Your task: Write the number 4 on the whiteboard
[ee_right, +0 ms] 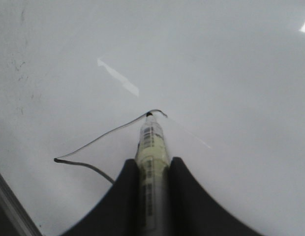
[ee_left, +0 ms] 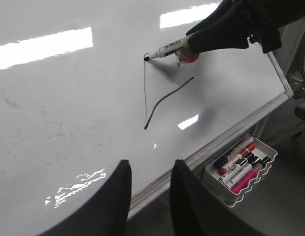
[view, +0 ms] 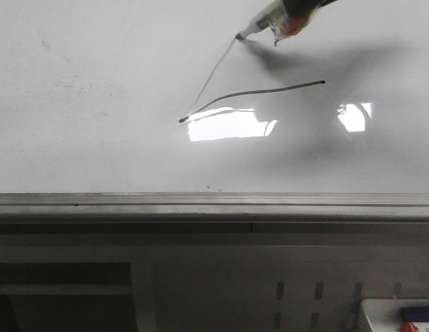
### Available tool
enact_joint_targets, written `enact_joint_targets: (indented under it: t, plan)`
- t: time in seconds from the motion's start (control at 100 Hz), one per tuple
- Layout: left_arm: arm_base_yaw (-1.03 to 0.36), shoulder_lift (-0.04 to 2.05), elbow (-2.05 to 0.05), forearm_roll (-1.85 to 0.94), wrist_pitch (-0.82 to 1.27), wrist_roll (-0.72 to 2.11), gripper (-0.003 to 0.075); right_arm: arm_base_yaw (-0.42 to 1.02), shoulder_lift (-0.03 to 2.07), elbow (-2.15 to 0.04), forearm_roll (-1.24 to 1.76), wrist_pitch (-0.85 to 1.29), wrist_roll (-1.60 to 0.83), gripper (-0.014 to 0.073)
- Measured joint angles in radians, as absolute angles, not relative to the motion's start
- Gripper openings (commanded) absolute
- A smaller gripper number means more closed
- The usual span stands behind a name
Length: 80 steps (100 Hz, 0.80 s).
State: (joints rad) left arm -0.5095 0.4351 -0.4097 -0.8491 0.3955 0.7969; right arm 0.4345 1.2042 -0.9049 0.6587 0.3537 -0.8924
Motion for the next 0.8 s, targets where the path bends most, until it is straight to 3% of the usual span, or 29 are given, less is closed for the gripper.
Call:
enact_joint_targets:
  t: [0.42,0.8]
  plan:
    - [-0.509,0.435,-0.410,-0.849,0.395,0.797,0.0167,0.527,1.196,-0.705,0.712,0.440,-0.811,-0.0052]
    - [-0.509,0.435,-0.410,-0.851,0.395,0.797,0.0171,0.536,1.171,-0.705,0.731,0.444,-0.809,-0.0053]
